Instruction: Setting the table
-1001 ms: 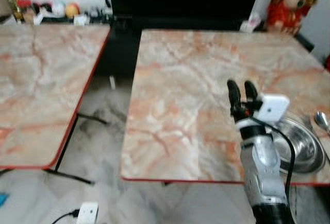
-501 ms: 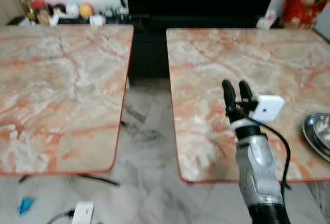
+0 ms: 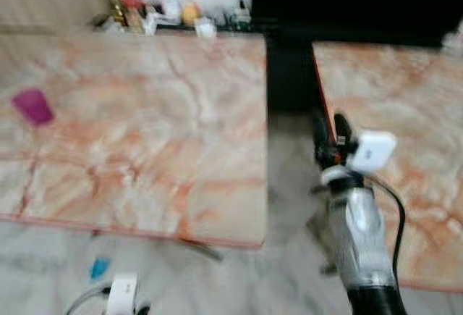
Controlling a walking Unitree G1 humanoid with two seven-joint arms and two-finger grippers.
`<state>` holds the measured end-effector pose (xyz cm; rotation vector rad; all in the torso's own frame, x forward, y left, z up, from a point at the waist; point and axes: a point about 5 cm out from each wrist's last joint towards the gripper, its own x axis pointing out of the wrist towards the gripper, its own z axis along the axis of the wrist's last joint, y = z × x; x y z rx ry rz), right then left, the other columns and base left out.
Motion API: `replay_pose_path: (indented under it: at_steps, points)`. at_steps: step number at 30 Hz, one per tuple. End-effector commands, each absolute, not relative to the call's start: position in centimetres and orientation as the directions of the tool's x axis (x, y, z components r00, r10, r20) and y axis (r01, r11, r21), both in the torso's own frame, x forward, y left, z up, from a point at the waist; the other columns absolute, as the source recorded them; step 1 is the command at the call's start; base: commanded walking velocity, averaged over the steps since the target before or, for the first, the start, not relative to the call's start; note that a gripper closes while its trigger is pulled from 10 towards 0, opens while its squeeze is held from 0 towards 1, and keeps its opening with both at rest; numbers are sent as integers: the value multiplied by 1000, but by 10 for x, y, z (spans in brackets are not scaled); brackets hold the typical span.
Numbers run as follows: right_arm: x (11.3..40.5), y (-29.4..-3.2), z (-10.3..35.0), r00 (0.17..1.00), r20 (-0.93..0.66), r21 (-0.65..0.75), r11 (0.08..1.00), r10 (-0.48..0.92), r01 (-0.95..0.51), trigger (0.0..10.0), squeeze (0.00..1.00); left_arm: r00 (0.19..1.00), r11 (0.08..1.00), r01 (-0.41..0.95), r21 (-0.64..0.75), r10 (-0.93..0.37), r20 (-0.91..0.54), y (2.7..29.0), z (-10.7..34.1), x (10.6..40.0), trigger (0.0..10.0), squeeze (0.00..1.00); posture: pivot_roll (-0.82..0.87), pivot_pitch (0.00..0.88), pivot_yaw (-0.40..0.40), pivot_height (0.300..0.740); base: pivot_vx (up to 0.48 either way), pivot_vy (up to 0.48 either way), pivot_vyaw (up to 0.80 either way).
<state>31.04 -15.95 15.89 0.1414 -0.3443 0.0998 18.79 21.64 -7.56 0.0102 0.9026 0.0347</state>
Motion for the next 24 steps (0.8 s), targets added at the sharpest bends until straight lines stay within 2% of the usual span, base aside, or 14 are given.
replay_pose_path:
  at_steps: [1,11,24]
  points:
    - [311,-152,166,923,374,129,981,90,-148,10000,0,604,999,-28,45,52,-795,221,-76,187,10000,0,85,34,-56,740,0,476,594]
    - [312,-151,166,922,376,129,980,94,-153,10000,0,604,999,-29,43,52,-795,218,-76,189,10000,0,90,33,-57,740,0,474,554]
    - [314,-152,166,923,375,154,976,84,-151,10000,0,586,997,-57,54,77,-807,245,-80,162,10000,0,92,33,-60,740,0,416,0]
